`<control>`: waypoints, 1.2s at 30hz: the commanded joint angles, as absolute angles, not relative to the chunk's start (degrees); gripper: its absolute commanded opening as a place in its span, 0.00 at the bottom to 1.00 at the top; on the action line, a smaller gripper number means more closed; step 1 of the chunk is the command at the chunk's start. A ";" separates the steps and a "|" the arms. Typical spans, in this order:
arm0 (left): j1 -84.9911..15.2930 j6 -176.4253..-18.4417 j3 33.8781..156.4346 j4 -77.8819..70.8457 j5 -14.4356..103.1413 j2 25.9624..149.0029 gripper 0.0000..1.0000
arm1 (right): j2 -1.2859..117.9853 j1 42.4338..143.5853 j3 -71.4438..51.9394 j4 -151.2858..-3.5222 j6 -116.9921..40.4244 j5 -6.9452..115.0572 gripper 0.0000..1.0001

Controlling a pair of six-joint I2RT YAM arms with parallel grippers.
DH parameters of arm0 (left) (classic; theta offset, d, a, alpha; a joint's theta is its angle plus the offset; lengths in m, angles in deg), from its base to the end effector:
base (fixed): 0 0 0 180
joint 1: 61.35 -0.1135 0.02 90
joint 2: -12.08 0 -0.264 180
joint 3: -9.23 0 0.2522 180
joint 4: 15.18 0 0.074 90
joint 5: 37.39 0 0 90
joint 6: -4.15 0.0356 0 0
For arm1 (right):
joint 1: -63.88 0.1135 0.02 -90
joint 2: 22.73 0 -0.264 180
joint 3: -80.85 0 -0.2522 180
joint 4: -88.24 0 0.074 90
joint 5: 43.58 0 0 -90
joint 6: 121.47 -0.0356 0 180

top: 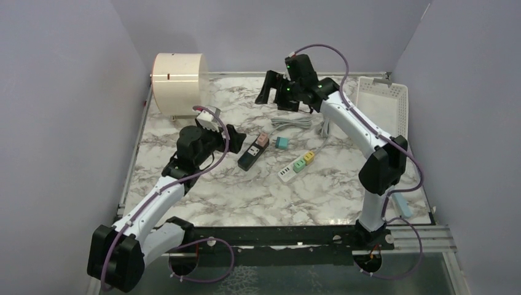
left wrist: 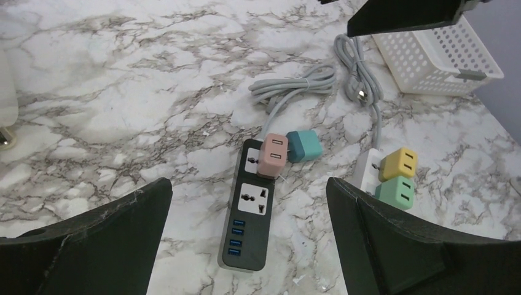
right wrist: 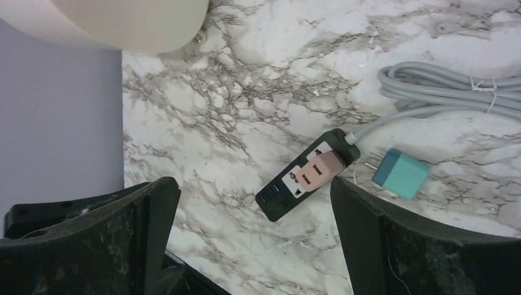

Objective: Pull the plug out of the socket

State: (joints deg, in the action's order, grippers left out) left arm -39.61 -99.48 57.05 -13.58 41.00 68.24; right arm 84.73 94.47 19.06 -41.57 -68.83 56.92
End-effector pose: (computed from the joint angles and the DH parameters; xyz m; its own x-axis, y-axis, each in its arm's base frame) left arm 0.2108 -0.0918 0.2774 -0.2847 -0.1350 -0.9491 0.4938 0.8280 -0.2659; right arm 0.3679 0.2250 0.3431 -0.8118 0.2132 -0.5436 -0.1622 0.8120 0.5607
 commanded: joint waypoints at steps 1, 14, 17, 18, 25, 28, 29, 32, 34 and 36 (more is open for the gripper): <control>-39.82 -109.86 57.22 -12.77 47.43 70.90 0.99 | 90.36 98.72 27.91 -26.51 -73.16 41.88 0.99; -37.18 -122.95 61.45 -5.49 52.31 84.96 0.95 | 97.52 101.50 32.46 -12.71 -84.98 36.55 0.99; -36.73 -124.33 59.50 -6.79 51.51 84.02 0.76 | 98.73 101.57 33.02 -12.34 -87.09 38.10 0.99; -36.74 -124.81 59.27 -6.79 51.09 83.98 0.72 | 99.26 101.58 33.01 -12.75 -87.38 38.92 0.98; -34.82 -127.46 59.40 -4.96 48.88 83.28 0.50 | 104.74 102.11 35.43 -13.38 -89.13 43.49 0.95; -33.67 -126.78 59.49 -4.54 49.21 83.94 0.50 | 106.39 102.05 36.34 -13.11 -90.00 43.69 0.92; -33.55 -126.96 59.27 -4.80 49.27 84.31 0.50 | 106.70 102.09 36.42 -13.25 -90.24 43.83 0.90; -33.07 -127.85 58.44 -6.48 48.42 85.58 0.50 | 107.67 102.10 37.05 -13.15 -90.68 44.12 0.85; -32.65 -128.52 58.26 -7.06 48.58 86.45 0.47 | 108.24 102.10 37.65 -13.18 -90.88 44.07 0.79; -32.61 -129.01 58.11 -7.62 48.73 87.19 0.43 | 108.61 102.11 37.83 -13.52 -91.00 44.17 0.72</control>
State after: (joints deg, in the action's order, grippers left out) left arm -33.08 -127.26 59.15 -5.62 49.41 85.75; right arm 107.59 101.77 35.21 -14.54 -89.47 43.34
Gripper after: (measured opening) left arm 0.462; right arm 0.768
